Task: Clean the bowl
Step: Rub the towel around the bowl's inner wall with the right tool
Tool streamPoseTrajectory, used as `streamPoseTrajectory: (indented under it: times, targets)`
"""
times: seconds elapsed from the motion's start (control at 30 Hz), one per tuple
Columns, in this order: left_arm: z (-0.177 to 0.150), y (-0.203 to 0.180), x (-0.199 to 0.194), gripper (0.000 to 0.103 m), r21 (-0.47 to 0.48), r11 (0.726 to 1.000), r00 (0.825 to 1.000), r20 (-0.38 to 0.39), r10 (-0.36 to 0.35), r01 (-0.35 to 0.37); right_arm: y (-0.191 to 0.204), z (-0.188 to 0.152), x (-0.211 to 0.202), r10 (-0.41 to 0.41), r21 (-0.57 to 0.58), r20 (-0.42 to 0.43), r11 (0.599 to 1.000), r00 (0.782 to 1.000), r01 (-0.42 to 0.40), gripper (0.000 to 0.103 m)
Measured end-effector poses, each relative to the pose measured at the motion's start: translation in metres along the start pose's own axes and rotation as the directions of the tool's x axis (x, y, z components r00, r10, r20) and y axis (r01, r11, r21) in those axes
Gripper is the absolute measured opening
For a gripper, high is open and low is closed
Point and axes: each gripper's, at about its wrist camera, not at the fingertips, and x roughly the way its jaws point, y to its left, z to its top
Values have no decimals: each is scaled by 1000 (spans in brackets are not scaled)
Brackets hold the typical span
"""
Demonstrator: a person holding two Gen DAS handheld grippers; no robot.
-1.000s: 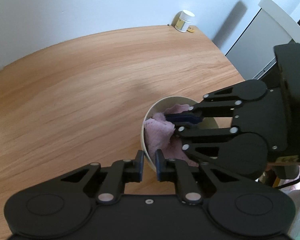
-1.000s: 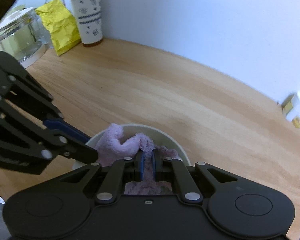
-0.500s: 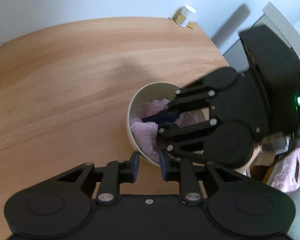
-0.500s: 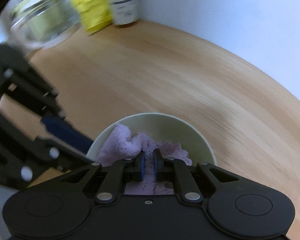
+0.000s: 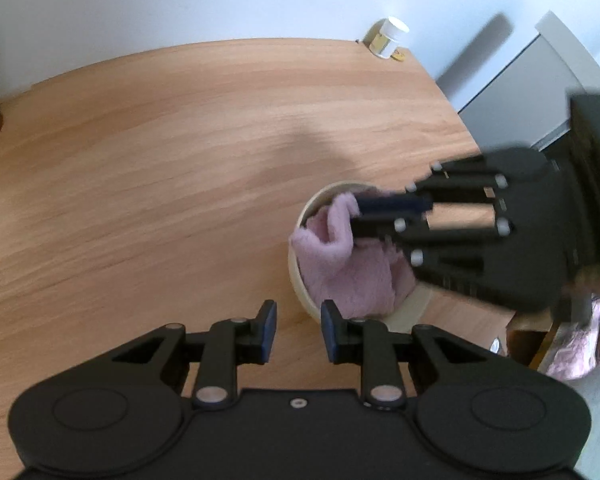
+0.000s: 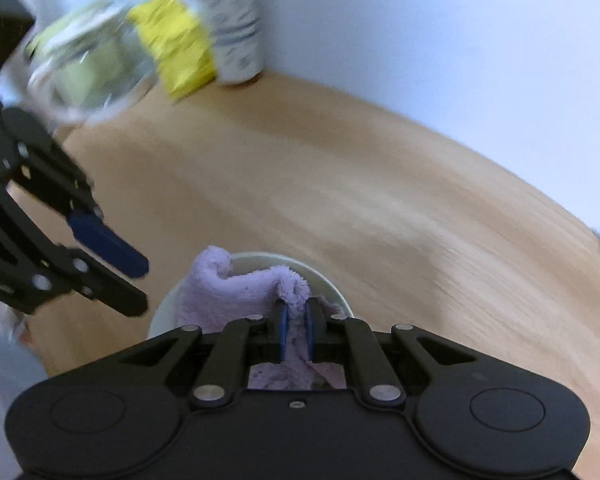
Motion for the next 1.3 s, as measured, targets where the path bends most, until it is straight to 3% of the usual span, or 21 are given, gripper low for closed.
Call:
streamPoseTrajectory:
  times: [0.13, 0.23, 0.3, 0.4, 0.53, 0.57, 0.67, 0.73, 0.83, 0.9, 0.97, 1.0, 1.13, 1.3]
  targets:
    - [7, -4, 8, 20, 59, 998, 1000, -8, 20, -20, 13, -3, -7, -4, -14, 10, 1000, 1000, 5, 21]
    - [8, -4, 10, 18, 79, 997, 1000, -2, 1, -1, 15, -4, -16, 7, -26, 17, 1000, 1000, -7, 34]
    - [8, -3, 13, 16, 86, 996, 1000, -3, 0, 0, 11, -7, -22, 59, -16, 27, 998, 998, -59, 43]
    - [8, 0, 15, 14, 92, 996, 1000, 2, -12, 12, 6, -13, -18, 114, -20, 56, 993, 992, -113, 45]
    - [5, 7, 6, 14, 71, 997, 1000, 20, -22, 21, 8, -14, -10, 132, -71, 79, 989, 988, -126, 46]
    - [4, 9, 3, 14, 65, 998, 999, 22, -29, 27, 9, -14, -9, 132, -91, 84, 988, 988, -124, 52]
    - [4, 7, 1, 14, 86, 996, 999, 20, -32, 30, 12, -11, -1, 128, -103, 47, 987, 991, -122, 58]
    - [4, 7, 2, 15, 88, 996, 1000, 19, -24, 22, 15, -11, 11, 70, -112, -6, 991, 998, -70, 58]
    - [4, 8, 3, 15, 79, 997, 1000, 18, -25, 23, 18, -13, 20, 67, -112, -14, 991, 998, -69, 50]
    - [4, 8, 4, 15, 79, 997, 1000, 16, -24, 23, 18, -14, 25, 53, -87, -30, 995, 998, -55, 32]
    - [5, 8, 6, 15, 81, 996, 1000, 13, -27, 25, 17, -14, 26, 43, -69, -29, 997, 999, -45, 28]
    - [5, 8, 7, 15, 83, 996, 1000, 11, -28, 27, 18, -14, 25, 39, -63, -32, 997, 999, -41, 19]
    - [8, 10, 10, 16, 81, 996, 999, 8, -47, 46, 15, -12, 21, 28, -24, -33, 999, 999, -29, 11]
    - [13, 10, 19, 16, 88, 994, 998, 1, -60, 60, 9, -14, -11, -25, 153, 85, 988, 996, 12, 10]
